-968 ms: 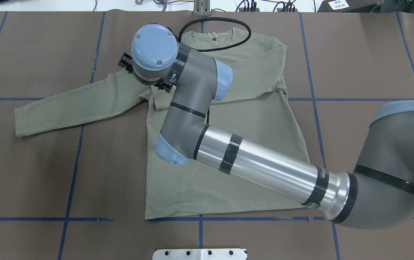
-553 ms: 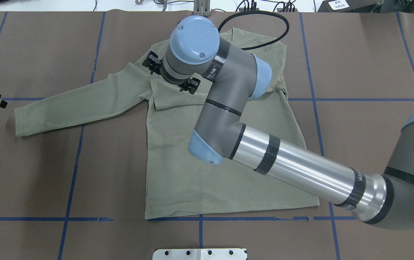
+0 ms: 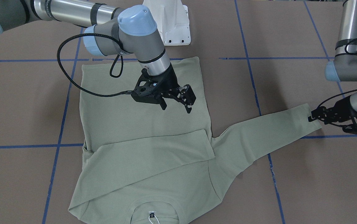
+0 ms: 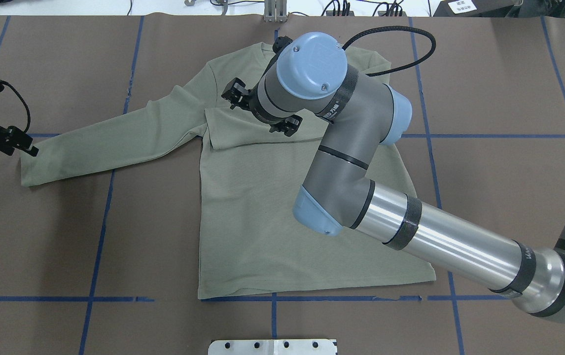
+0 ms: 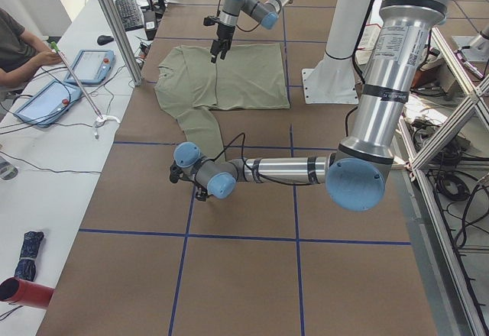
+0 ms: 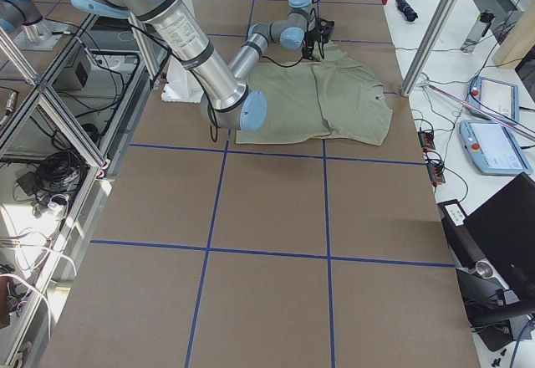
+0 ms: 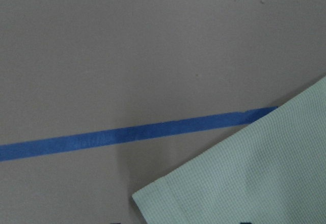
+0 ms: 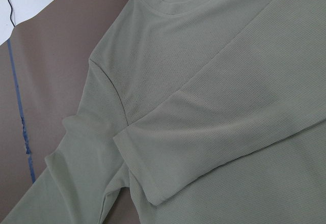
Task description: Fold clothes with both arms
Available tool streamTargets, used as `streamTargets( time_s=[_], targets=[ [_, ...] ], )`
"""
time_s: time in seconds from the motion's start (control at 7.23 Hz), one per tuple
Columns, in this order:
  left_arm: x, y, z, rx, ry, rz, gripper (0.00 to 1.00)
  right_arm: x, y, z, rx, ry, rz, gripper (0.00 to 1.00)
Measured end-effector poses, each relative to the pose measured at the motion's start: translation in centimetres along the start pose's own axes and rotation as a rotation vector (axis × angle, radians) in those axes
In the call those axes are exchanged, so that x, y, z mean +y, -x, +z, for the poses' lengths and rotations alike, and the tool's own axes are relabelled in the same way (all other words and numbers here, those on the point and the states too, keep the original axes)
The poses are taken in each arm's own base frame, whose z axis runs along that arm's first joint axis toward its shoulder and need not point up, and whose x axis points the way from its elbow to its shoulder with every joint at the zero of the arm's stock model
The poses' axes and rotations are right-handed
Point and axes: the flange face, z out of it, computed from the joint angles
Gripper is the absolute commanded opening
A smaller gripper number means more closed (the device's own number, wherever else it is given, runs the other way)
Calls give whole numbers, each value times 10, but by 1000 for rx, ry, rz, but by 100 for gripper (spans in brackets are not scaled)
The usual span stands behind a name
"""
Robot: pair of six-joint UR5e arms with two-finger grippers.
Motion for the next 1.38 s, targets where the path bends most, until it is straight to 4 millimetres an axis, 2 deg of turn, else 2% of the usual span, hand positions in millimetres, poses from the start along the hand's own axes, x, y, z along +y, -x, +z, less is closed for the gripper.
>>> streamTargets(
  time_s=[0.41,0.55,0.69,0.97,1.24,1.38],
  targets=[
    [-7,1,7,-27,-4,-4,71,-1,-4,2,5,-4,0,100],
    [-8,2,9,-34,-4,-6,66,-1,-4,2,5,-4,0,100],
    [-8,3,10,-41,-4,-9,54,-1,-5,3,5,-4,1,100],
    [-9,4,11,-50,-6,-14,0,-1,-5,2,4,-4,3,100],
    [-9,4,11,-52,-5,-17,0,-2,-4,2,3,-5,6,100],
    [-12,-4,7,-44,-12,-7,0,-3,-5,2,2,-6,7,100]
  ],
)
